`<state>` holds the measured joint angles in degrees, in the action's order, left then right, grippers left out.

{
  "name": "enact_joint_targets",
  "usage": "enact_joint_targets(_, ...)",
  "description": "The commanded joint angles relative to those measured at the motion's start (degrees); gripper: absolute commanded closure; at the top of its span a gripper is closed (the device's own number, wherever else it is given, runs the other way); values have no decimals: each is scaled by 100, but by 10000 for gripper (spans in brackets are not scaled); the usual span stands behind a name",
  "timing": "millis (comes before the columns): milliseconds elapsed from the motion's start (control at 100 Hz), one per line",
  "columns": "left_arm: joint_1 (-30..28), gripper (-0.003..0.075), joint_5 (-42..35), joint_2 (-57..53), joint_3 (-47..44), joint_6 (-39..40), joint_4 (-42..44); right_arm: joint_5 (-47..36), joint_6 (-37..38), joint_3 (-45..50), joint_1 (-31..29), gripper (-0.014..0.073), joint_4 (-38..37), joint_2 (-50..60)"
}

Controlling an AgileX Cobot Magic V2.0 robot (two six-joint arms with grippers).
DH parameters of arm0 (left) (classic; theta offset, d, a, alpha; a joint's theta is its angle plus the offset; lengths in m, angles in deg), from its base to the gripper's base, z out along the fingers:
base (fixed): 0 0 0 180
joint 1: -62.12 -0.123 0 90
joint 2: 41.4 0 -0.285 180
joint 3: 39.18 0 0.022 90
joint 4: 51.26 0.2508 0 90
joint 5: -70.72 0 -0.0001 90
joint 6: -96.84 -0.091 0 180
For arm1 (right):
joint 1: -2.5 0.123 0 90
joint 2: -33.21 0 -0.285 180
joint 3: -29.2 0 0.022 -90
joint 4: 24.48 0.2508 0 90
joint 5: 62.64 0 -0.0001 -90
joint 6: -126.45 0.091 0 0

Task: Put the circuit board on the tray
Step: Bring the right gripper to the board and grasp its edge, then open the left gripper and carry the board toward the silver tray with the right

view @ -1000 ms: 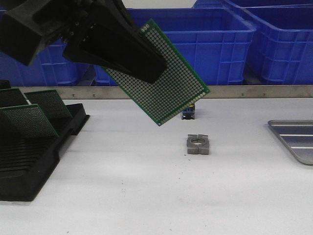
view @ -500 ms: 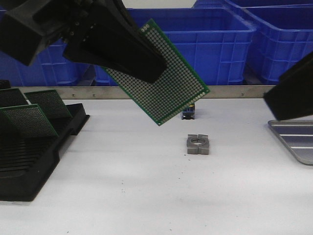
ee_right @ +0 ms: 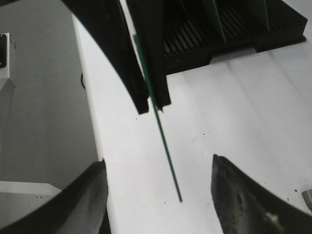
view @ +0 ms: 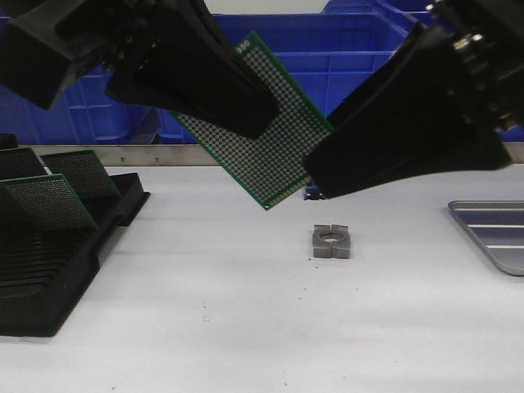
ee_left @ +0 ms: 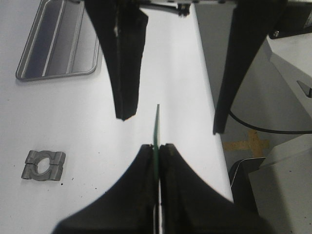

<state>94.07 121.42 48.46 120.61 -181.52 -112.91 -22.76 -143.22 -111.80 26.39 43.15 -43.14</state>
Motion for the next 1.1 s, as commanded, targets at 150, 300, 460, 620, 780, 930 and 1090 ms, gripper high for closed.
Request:
enact_joint_targets(150, 34, 737, 4, -192, 172, 26, -377, 82, -122, -547, 347, 242, 298, -513)
enact_joint_targets(300, 34, 737, -10, -192, 172, 26, -377, 78, -122, -606, 373, 515, 309, -599)
enact_joint_targets(460, 34, 732, -268, -192, 172, 26, -377, 61, -122, -606, 373, 659, 309, -599)
enact_joint_targets(620, 34, 560, -256, -192, 172, 26, -377, 38, -122, -606, 368, 659, 309, -599)
enact_joint_targets(780, 34, 300, -256, -192, 172, 26, -377, 43, 283, -585, 368, 659, 302, -599)
enact_joint_targets(930, 34, 255, -296, -192, 172, 26, -377, 216, 1154, -585, 318, 659, 162, -599)
enact_joint_targets(1090, 34, 255, -318, -192, 172, 26, -377, 548, 1927, -585, 60, 659, -161, -599)
